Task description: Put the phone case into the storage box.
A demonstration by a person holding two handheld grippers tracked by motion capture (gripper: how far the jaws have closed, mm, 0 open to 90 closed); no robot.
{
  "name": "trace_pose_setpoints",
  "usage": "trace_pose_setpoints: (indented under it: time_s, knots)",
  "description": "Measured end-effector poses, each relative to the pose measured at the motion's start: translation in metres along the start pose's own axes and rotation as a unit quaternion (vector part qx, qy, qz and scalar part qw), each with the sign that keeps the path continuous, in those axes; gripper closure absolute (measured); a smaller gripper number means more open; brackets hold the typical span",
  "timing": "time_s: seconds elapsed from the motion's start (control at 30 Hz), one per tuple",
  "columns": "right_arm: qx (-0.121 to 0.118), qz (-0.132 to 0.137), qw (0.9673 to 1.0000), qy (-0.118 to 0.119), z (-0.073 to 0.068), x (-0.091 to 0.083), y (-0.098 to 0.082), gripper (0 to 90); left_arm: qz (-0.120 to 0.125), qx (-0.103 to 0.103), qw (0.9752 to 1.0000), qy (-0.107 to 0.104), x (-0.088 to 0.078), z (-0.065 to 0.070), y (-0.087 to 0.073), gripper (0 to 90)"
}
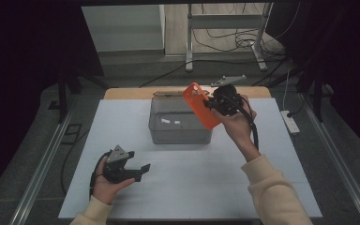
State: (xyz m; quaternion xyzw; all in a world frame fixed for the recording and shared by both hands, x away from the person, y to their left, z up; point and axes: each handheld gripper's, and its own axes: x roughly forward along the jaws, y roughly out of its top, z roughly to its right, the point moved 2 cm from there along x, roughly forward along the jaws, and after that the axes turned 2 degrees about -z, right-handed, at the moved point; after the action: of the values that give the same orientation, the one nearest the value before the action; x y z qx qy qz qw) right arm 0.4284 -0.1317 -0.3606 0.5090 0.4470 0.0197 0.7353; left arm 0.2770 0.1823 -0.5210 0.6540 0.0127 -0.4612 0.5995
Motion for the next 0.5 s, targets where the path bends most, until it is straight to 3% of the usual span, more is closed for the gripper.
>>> trace_pose_setpoints:
  time_s: [0.5]
  knots:
    - [0.0,-0.008,0.9999,-0.014,0.0023,0.0091,0.0051,80.4,-0.001,0.001,1.0,-0.002,0.0004,0.0008,-0.0001,16.1]
